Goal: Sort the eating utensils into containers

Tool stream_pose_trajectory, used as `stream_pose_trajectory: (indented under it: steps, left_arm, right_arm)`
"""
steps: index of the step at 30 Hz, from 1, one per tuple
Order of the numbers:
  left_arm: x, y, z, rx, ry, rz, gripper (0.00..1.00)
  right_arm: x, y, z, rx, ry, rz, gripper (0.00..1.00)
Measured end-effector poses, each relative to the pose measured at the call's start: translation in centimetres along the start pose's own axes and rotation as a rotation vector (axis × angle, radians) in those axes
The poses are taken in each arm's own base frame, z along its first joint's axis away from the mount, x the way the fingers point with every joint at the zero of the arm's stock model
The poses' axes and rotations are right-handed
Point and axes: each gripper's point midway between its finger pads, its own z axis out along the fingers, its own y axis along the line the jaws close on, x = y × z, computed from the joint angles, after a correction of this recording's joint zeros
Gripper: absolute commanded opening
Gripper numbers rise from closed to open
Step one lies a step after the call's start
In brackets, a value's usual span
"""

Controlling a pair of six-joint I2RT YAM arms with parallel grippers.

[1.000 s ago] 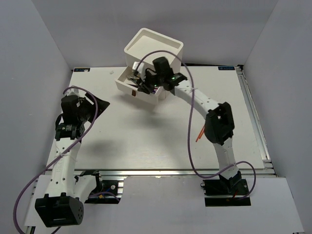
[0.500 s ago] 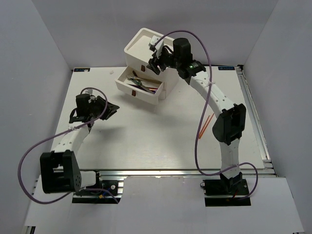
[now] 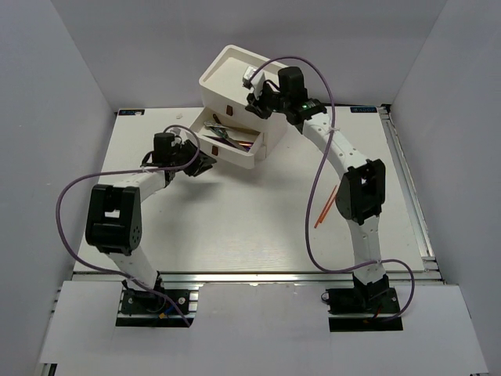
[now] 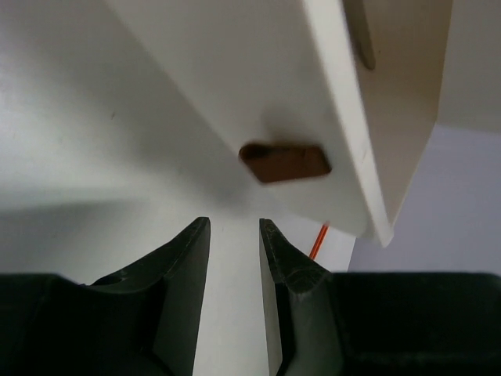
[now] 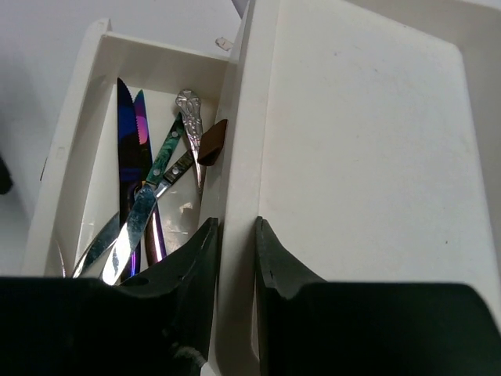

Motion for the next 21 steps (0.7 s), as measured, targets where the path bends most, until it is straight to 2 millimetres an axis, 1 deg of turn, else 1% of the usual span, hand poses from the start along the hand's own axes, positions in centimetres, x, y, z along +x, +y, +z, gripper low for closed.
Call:
stream_pose_trajectory:
  steps: [5,6,11,17,21]
  left_arm:
    - [-2.0,-1.3,3.1,0.029,-0.002,0.021,0.42]
    - [-2.0,-1.4,3.4,0.03,0.016,0.018,0.42]
    - [-2.2,-2.2,5.0,0.048,0.069,0.012,0.41]
    - [-3.2,-3.6,7.3,0.078,0.087,0.028,0.41]
    - [-3.4,-4.1,8.0,0.089,0.082,0.042,0.41]
  right_arm:
    - [-0.1,0.5,-0.2,-0.032,-0.004,0.014,0.0]
    - [0.0,0.4,-0.2,-0.031,-0.002,0.015,0.0]
    - [0.6,-0.8,-0.8,-0.007,0.009,0.033,0.0]
    - [1.6,-2.5,-1.6,0.049,0.036,0.064,0.0]
    - [2.0,-3.0,-1.9,0.066,0.05,0.081,0.0]
